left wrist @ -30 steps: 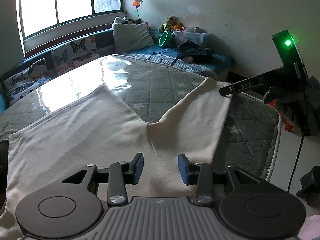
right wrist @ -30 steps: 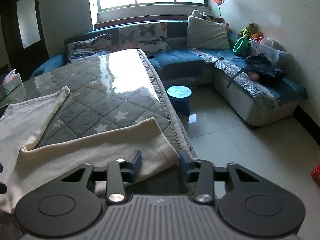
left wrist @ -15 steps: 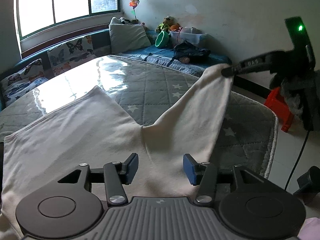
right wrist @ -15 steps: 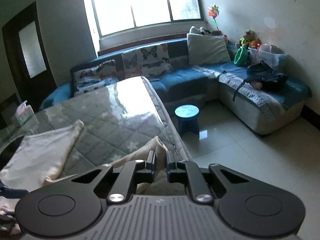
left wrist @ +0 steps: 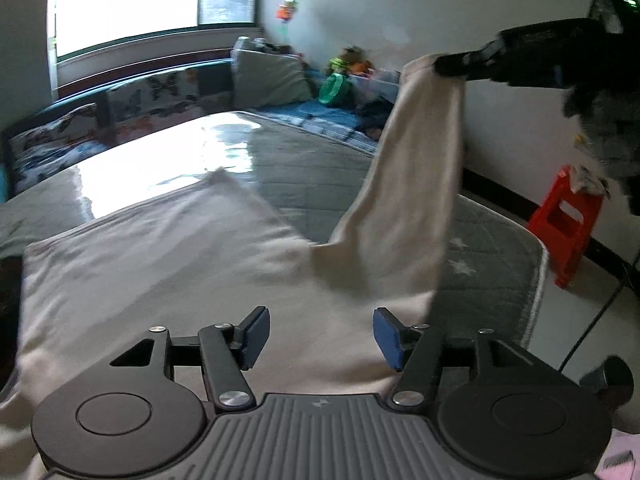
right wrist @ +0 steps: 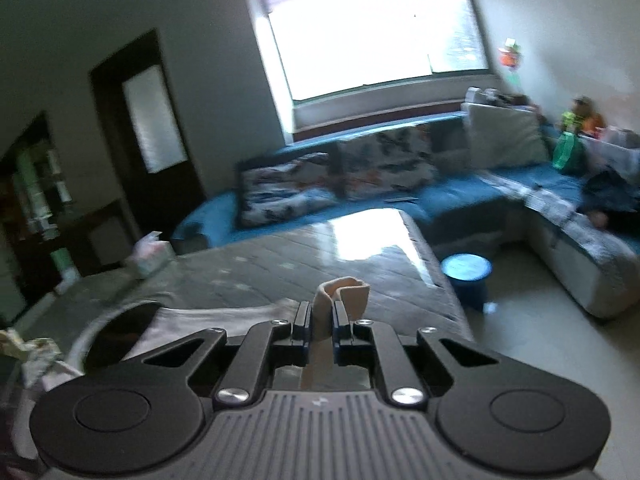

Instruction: Fold clothes

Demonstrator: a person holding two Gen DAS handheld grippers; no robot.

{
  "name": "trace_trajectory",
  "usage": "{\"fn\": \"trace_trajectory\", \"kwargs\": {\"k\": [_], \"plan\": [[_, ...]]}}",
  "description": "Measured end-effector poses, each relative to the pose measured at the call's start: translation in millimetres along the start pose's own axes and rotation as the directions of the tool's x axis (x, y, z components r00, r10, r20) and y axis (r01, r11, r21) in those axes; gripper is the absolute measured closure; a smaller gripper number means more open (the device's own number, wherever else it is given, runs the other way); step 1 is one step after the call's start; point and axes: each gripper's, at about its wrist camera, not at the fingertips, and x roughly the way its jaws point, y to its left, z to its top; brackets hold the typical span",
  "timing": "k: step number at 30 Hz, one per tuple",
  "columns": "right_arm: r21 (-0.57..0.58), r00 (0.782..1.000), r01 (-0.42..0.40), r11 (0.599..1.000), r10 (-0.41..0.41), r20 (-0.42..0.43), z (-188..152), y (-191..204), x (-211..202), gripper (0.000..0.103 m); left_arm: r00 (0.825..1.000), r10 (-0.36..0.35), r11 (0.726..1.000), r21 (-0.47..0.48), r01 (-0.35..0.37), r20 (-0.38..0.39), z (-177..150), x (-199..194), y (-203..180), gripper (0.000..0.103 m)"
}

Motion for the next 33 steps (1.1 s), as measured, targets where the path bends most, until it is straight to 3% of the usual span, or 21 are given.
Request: {"fn": "trace_trajectory", "kwargs": {"k": [6, 12, 18, 25, 28, 31, 33], "plan": [[-0.087, 0.98, -0.195, 0.977, 0.191, -0.052, 15.3, 60.7, 25.2, 0.094, 0.992, 0.123, 0.989, -0.09, -0.119, 0.04, -16.2, -39.4, 42.1, 0.04], [-0.146, 0.919, -0.374, 0.916, 0.346, -0.187, -1.0, 125.9, 75.2, 0.094, 0.969, 0.243, 0.955, -0.189, -0.23, 0.049, -35.7, -71.5, 77.4, 0.038], [-0.162, 0.846, -0.48, 0.862, 0.405, -0.348, -42.5, 172.6, 119.2, 0.094, 0.95, 0.311, 0.921, -0.255, -0.293, 0.031, -51.4, -89.3, 94.8, 0.038], [-0.142, 0.784, -0.538, 0.831, 0.43, -0.448, -76.1, 191.6, 138.9, 0.088, 0.95, 0.312, 0.918, -0.264, -0.296, 0.022, -52.9, -91.5, 98.7, 0.038], [-0.16, 0.791, -0.533, 0.831, 0.422, -0.442, -72.8, 179.9, 125.7, 0.088, 0.951, 0.306, 0.923, -0.256, -0.288, 0.035, -49.2, -90.3, 96.8, 0.038], [-0.199, 0.827, -0.48, 0.854, 0.365, -0.427, -66.9, 160.0, 116.6, 0.087, 0.957, 0.287, 0.931, -0.249, -0.267, 0.047, -46.7, -87.4, 94.7, 0.04], [-0.221, 0.852, -0.425, 0.878, 0.305, -0.426, -65.6, 140.7, 111.5, 0.087, 0.963, 0.264, 0.941, -0.237, -0.244, 0.055, -43.3, -82.7, 91.9, 0.048]]}}
